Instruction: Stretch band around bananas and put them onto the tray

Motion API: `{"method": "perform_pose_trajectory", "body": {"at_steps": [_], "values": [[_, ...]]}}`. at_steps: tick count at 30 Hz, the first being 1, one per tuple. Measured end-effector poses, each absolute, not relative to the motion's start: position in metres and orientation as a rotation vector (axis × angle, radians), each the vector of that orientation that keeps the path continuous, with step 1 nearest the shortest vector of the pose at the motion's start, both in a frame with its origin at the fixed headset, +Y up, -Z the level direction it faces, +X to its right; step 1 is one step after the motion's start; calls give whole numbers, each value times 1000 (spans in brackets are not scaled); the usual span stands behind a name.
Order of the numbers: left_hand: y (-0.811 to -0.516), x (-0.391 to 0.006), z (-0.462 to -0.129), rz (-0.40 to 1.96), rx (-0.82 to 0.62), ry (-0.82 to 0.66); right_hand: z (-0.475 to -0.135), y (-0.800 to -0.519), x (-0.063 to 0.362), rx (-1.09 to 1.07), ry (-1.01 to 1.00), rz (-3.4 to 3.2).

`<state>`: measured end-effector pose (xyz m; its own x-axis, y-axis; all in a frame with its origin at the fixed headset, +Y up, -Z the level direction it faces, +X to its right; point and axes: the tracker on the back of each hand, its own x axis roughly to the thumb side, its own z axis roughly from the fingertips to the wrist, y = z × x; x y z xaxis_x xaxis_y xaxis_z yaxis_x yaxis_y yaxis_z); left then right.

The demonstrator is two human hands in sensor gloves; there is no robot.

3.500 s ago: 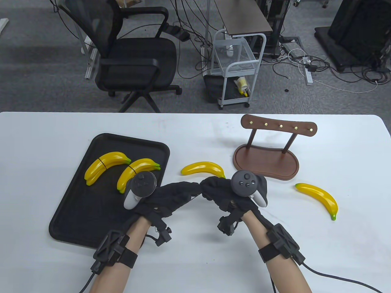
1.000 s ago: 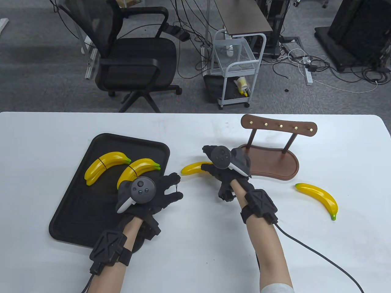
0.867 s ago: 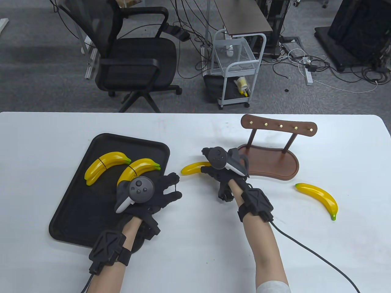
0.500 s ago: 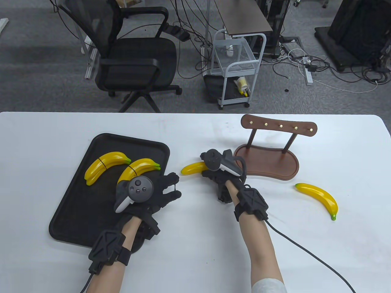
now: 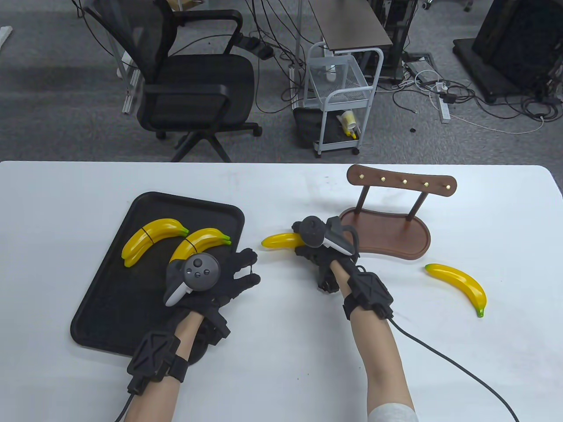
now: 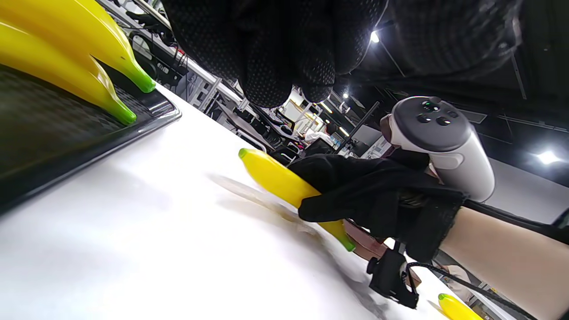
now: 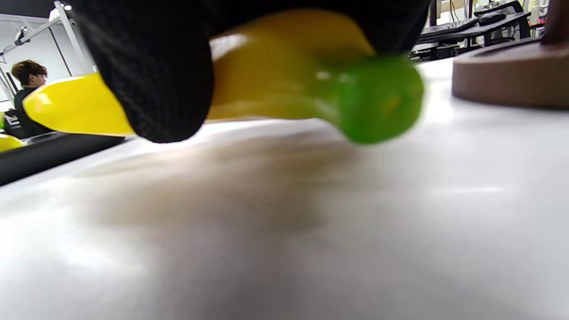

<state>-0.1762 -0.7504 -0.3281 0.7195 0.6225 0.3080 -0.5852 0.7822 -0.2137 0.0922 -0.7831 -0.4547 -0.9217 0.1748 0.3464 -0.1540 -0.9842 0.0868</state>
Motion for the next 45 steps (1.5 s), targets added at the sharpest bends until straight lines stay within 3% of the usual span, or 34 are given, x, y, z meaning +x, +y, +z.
{"method": "perform_pose_trajectory", "body": {"at_steps": [16, 38, 45], "values": [[-750, -175, -328, 664, -103, -382, -415, -732, 179, 518, -60, 2864], [-750, -172, -327, 656, -103, -388, -371, -716, 334, 145, -195, 2916], [-750, -171, -328, 653, -102, -390, -355, -726, 378, -26, -187, 2922]]}}
